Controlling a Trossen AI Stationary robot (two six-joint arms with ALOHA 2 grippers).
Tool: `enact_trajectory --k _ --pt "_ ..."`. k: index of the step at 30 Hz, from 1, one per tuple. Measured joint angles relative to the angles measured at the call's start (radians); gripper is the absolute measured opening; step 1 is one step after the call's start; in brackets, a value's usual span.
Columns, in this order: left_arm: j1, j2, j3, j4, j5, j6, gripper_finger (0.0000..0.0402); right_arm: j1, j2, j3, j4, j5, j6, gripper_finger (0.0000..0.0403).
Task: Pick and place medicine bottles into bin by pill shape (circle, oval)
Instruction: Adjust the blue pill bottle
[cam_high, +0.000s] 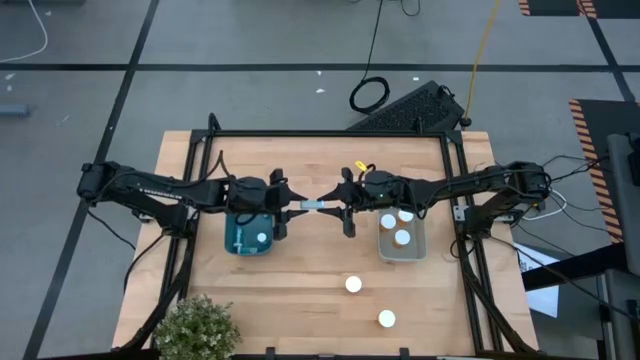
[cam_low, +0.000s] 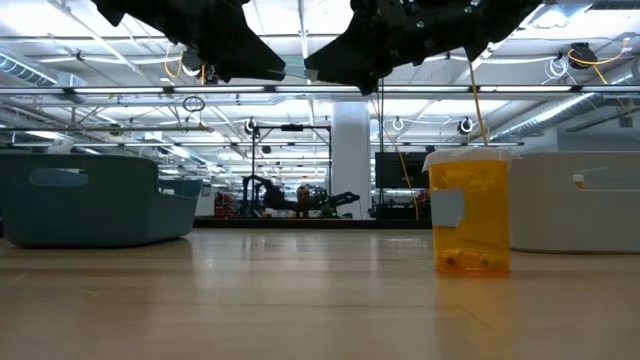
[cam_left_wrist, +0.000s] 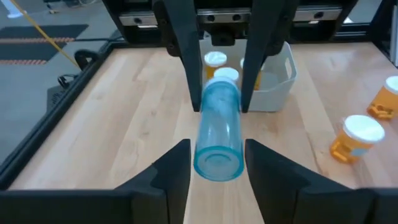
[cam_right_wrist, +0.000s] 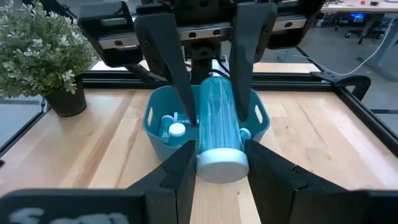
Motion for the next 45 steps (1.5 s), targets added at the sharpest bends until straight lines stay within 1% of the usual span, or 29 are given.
enact_trajectory --k 10,12,16,19,22,25,28,30,32,36,39,41,43,45 --pt "-0.001 0.000 0.000 0.032 0.005 0.038 0.0097 0.000 0.000 0.000 0.000 -0.001 -0.011 0.0121" --pt "-0.001 0.000 0.000 0.032 0.005 0.038 0.0096 0.000 0.000 0.000 0.000 -0.001 -0.011 0.0121" --pt "-0.001 0.000 0.000 0.033 0.005 0.036 0.0113 0.000 0.000 0.000 0.004 0.000 -0.010 0.0121" --pt "-0.001 -0.010 0.000 0.033 0.003 0.036 0.0115 0.000 0.000 0.000 0.020 0.000 -0.010 0.0128" --pt "0.000 -0.037 0.000 0.024 0.000 0.036 0.0105 0.000 -0.015 0.000 0.013 0.001 -0.012 0.0156" --pt "0.000 -0.085 0.000 0.008 -0.002 0.031 0.0099 0.000 -0.046 -0.008 0.004 0.004 -0.044 0.0199" --pt "-0.006 -0.142 0.000 -0.039 -0.003 0.033 0.0100 0.000 -0.092 -0.046 0.017 0.004 -0.077 0.0244" --pt "-0.011 -0.177 0.000 -0.060 -0.003 0.035 0.0105 0.000 -0.114 -0.091 0.078 0.004 -0.082 0.0266" --pt "-0.013 -0.205 -0.005 -0.048 -0.003 0.039 0.0106 0.000 -0.114 -0.147 0.211 0.003 -0.080 0.0280" --pt "-0.013 -0.206 -0.056 0.153 -0.002 0.066 0.0107 0.000 -0.069 -0.255 0.515 0.000 -0.070 0.0286" --pt "-0.006 -0.162 -0.109 0.432 0.002 0.083 0.0107 0.000 -0.029 -0.286 0.699 -0.001 -0.074 0.0280" --pt "-0.003 -0.128 -0.147 0.580 0.011 0.092 0.0107 0.000 -0.015 -0.285 0.772 -0.002 -0.075 0.0273" --pt "0.001 -0.075 -0.157 0.728 0.027 0.108 0.0108 0.000 0.001 -0.271 0.836 -0.003 -0.077 0.0266" --pt "0.005 -0.036 -0.160 0.827 0.043 0.123 0.0108 -0.001 0.009 -0.256 0.885 -0.003 -0.076 0.0259"
